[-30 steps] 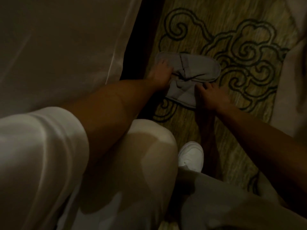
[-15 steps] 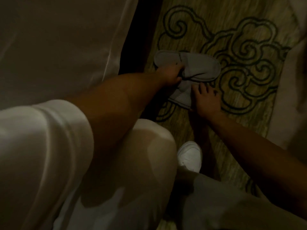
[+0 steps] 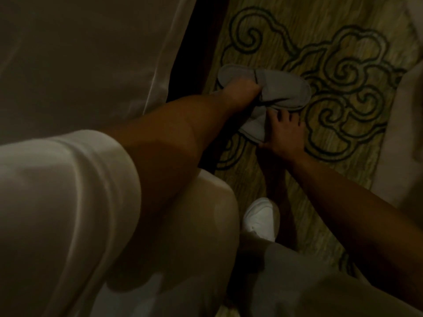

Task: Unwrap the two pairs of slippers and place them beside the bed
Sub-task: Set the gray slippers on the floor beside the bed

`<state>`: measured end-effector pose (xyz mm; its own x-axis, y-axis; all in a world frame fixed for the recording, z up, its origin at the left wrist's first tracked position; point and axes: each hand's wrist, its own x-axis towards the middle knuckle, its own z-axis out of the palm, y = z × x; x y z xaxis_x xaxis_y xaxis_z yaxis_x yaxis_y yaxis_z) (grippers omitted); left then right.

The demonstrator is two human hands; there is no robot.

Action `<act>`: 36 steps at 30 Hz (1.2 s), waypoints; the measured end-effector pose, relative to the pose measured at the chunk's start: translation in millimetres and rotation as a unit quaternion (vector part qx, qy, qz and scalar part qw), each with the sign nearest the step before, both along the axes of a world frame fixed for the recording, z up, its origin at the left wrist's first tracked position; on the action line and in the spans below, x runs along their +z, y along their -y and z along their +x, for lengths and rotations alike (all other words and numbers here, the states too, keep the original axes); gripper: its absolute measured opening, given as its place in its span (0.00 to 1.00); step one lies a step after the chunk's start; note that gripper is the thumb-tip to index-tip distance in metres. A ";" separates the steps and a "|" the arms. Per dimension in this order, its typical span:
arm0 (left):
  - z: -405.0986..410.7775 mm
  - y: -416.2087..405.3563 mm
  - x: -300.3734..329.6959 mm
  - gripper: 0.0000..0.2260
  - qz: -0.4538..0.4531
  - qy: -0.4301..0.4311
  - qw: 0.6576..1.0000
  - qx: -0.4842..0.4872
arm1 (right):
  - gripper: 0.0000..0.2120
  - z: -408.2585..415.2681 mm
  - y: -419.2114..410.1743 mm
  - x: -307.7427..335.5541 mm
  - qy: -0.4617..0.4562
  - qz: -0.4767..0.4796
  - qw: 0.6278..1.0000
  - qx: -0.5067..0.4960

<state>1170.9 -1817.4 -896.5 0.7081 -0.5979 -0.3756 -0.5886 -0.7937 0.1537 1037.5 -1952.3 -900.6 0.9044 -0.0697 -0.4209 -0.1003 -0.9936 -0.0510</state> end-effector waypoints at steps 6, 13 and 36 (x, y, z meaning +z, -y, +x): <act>9.0 18.2 -3.3 0.19 -0.046 -0.010 0.998 0.032 | 0.51 13.8 30.4 5.6 0.014 -0.011 1.000 -0.013; 32.4 56.5 -1.4 0.15 -0.054 0.022 0.997 0.056 | 0.49 41.2 67.9 11.7 0.035 -0.031 0.999 0.005; 26.9 11.3 -16.3 0.27 0.020 -0.005 0.999 -0.030 | 0.40 39.7 60.9 6.0 -0.036 -0.005 0.999 0.003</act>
<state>1197.8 -1828.7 -912.9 0.6676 -0.6229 -0.4078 -0.6333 -0.7631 0.1287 1077.3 -2013.2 -894.6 0.8724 -0.0679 -0.4840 -0.0968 -0.9947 -0.0349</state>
